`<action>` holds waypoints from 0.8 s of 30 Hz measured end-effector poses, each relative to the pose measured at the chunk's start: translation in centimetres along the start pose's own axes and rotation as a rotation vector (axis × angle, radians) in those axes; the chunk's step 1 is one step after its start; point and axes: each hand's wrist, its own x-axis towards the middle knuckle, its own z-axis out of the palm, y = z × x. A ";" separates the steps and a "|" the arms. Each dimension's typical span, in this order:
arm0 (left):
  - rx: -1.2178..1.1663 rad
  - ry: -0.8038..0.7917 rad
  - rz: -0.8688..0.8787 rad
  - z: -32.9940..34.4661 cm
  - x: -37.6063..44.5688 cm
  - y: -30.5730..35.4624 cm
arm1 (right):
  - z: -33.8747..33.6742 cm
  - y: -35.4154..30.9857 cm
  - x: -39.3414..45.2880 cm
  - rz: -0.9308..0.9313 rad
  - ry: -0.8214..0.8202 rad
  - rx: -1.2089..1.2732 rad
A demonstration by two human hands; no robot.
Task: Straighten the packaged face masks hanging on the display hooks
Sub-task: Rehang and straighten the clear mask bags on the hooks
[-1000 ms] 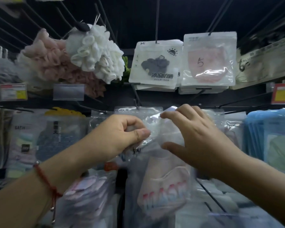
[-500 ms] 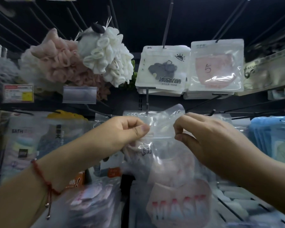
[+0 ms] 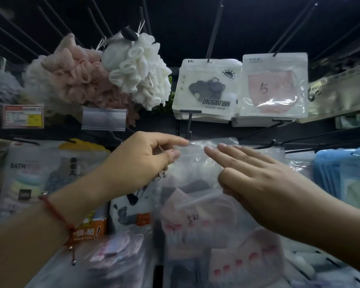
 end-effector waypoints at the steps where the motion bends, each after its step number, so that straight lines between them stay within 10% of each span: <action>1: 0.001 0.002 0.040 0.1 0.2 -0.1 | 0.1 -0.1 0.3 0.012 -0.028 -0.008; 24: -0.120 0.051 -0.010 0.3 4.0 -2.3 | 1.4 0.9 3.7 0.139 -0.245 0.117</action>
